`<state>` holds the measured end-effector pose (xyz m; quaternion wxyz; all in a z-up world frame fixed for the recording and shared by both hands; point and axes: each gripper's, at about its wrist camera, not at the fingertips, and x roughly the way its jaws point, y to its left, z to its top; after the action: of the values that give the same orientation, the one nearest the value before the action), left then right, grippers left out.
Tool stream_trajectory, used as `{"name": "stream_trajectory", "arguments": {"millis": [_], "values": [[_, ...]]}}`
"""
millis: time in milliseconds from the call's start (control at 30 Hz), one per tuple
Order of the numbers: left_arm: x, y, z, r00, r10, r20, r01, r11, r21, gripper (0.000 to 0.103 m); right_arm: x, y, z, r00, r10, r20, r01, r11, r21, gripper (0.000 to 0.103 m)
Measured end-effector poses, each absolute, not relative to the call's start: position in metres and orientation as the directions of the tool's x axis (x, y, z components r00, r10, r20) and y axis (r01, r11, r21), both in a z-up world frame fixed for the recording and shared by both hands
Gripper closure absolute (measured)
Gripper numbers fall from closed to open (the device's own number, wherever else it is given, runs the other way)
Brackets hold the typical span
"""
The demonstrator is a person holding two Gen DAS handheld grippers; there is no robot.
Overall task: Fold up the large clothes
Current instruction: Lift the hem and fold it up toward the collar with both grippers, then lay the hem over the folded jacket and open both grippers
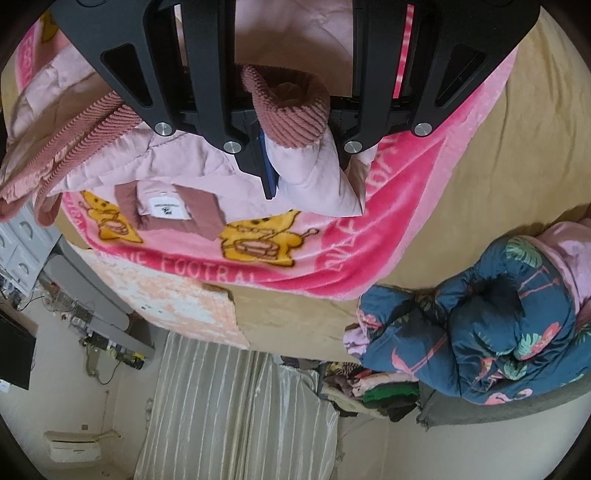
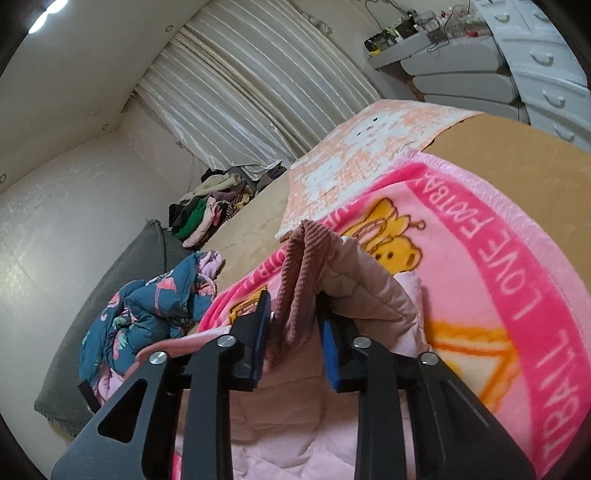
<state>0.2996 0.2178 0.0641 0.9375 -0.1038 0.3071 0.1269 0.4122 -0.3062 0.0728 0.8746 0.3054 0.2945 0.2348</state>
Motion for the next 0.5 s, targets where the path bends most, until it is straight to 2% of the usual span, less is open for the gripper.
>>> {"name": "stream_trajectory", "arguments": {"millis": [33, 67, 100, 233, 433, 500], "values": [[0.302, 0.219, 0.06, 0.775, 0.175, -0.607, -0.305, 0.945, -0.117, 0.09, 0.413, -0.306, 0.072, 0.716, 0.589, -0.374, -0.23, 0.705, 0.671, 0.063], [0.305, 0.22, 0.057, 0.771, 0.177, -0.612, -0.308, 0.944, -0.116, 0.09, 0.413, -0.306, 0.071, 0.717, 0.581, -0.385, -0.223, 0.715, 0.662, 0.051], [0.307, 0.22, 0.054, 0.768, 0.178, -0.615, -0.311, 0.944, -0.115, 0.09, 0.411, -0.304, 0.071, 0.718, 0.574, -0.394, -0.228, 0.729, 0.645, 0.046], [0.316, 0.221, 0.046, 0.762, 0.169, -0.625, -0.308, 0.944, -0.121, 0.089, 0.398, -0.29, 0.071, 0.728, 0.532, -0.432, -0.281, 0.806, 0.521, 0.04], [0.324, 0.217, 0.039, 0.761, 0.17, -0.627, -0.31, 0.943, -0.12, 0.086, 0.374, -0.247, 0.051, 0.706, 0.492, -0.509, -0.383, 0.87, 0.31, 0.035], [0.325, 0.218, 0.038, 0.761, 0.162, -0.628, -0.31, 0.941, -0.133, 0.082, 0.366, -0.226, 0.04, 0.688, 0.482, -0.543, -0.427, 0.873, 0.235, 0.033]]}}
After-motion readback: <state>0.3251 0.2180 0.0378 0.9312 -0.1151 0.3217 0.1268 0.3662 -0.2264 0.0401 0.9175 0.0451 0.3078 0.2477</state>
